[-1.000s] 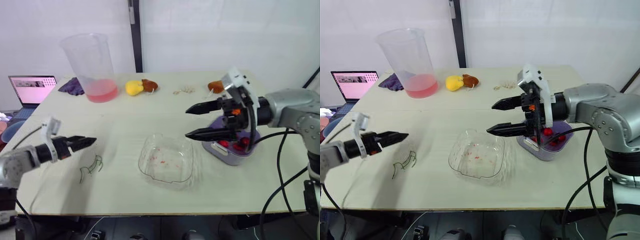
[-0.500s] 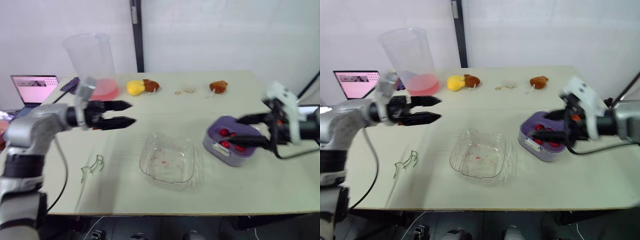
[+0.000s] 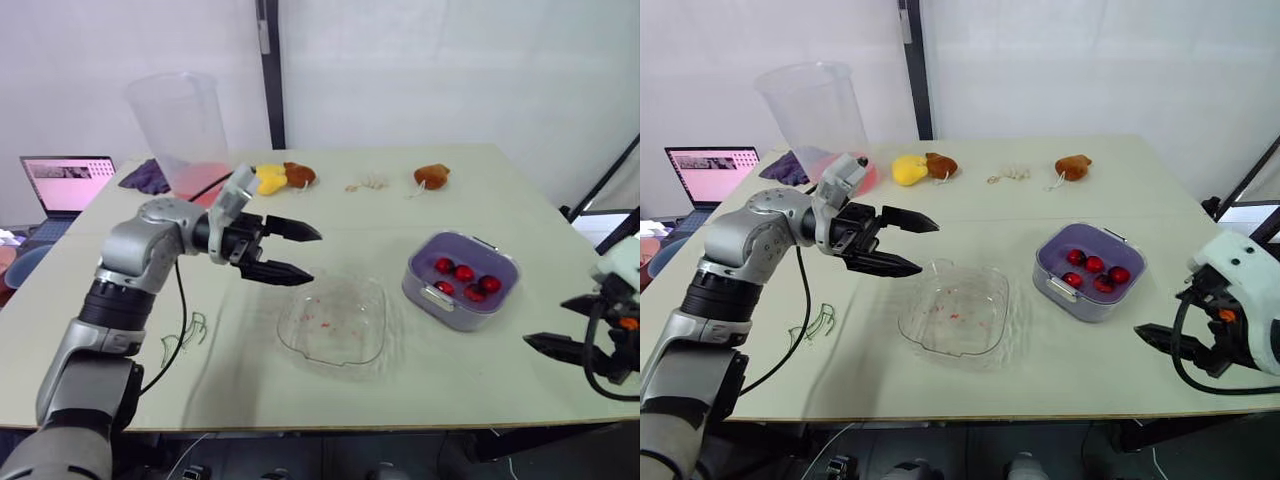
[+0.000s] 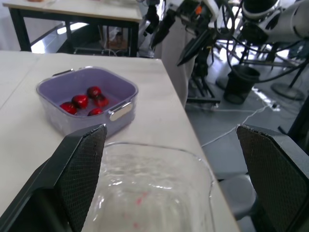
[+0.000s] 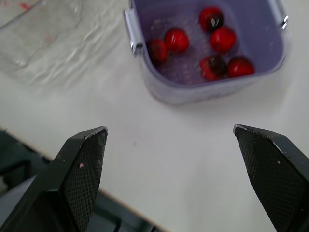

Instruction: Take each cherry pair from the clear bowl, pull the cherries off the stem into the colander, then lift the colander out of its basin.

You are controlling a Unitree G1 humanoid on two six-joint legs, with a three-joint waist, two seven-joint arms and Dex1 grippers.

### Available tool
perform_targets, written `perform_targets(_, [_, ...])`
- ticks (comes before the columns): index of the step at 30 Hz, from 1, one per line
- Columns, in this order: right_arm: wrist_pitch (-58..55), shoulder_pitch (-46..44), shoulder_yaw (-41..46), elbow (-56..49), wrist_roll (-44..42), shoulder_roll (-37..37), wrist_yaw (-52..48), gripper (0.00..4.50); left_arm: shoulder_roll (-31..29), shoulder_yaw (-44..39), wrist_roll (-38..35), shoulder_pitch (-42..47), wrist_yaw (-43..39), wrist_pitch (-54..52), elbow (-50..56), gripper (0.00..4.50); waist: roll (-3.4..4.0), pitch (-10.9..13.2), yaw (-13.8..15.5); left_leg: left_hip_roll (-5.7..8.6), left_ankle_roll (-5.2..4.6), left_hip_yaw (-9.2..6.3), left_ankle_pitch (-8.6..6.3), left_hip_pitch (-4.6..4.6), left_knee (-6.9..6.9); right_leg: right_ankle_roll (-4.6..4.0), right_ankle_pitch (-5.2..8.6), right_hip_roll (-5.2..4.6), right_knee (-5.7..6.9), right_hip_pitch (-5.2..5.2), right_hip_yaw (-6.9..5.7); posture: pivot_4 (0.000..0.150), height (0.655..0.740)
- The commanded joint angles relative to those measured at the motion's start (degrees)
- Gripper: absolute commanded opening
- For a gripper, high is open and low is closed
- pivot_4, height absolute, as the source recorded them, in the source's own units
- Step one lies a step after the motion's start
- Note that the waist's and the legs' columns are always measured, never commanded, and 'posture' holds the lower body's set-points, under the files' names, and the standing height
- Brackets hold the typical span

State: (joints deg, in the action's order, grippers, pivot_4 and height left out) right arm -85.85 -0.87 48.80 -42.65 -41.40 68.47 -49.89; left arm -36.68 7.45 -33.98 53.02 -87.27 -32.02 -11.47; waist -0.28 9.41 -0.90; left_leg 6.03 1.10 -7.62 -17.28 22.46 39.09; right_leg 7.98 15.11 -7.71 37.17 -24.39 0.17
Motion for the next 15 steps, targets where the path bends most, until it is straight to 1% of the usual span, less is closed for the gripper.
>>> perform_targets(1, [5.9, -4.9, -9.8, 2.9, 1.0, -1.1, 4.6, 4.5, -1.1, -2.7, 0.9, -1.6, 2.1, 0.8, 1.3, 4.48, 0.0, 0.0, 0.1, 0.0, 0.0, 0.03, 0.0, -0.01, -0.02, 0.0, 0.0, -0.01, 0.01, 0.0, 0.02, 0.15, 0.74])
perform_targets(4, [10.9, -10.1, -21.4, 5.9, 2.8, -2.3, 7.5, 4.5, -2.1, -4.5, 0.5, -4.3, 4.5, 0.0, 4.5, 4.48, -0.03, 0.0, 0.2, 0.01, 0.01, 0.0, 0.0, 0.01, -0.02, 0.0, 0.0, -0.02, 0.0, -0.03, 0.03, 0.15, 0.74])
perform_targets(7, [15.0, -14.1, -30.3, 8.9, 5.2, -2.1, 8.7, 4.5, -3.0, -6.1, -0.1, -6.7, 6.5, -0.6, 7.5, 4.48, -0.03, 0.0, 0.3, 0.05, 0.01, 0.01, 0.0, 0.03, -0.01, 0.0, 0.0, -0.05, 0.0, -0.05, 0.07, 0.15, 0.74])
perform_targets(10, [16.9, -20.7, -40.7, 13.0, 8.1, -4.8, 10.7, 4.5, -4.0, -8.4, -0.7, -9.9, 9.5, -1.4, 11.3, 4.48, -0.03, 0.0, 0.2, 0.05, 0.02, -0.01, 0.0, 0.03, 0.0, 0.0, 0.0, -0.04, -0.02, -0.05, 0.07, 0.15, 0.74])
perform_targets(14, [18.4, -24.0, -48.5, 16.3, 11.2, -7.4, 11.8, 4.5, -4.8, -9.8, -1.4, -12.8, 11.9, -2.7, 14.9, 4.48, -0.03, 0.0, 0.3, 0.04, 0.02, -0.03, 0.0, 0.04, -0.03, 0.0, 0.0, -0.04, -0.01, -0.08, 0.07, 0.15, 0.74])
perform_targets(15, [18.7, -24.6, -49.4, 17.0, 11.7, -7.8, 11.8, 3.9, -4.8, -9.9, -1.4, -13.1, 12.5, -2.9, 15.3, 4.5, -0.03, 0.0, 0.4, 0.05, 0.02, -0.03, 0.0, 0.04, -0.03, 0.0, 0.0, -0.04, -0.02, -0.08, 0.07, 0.15, 0.74])
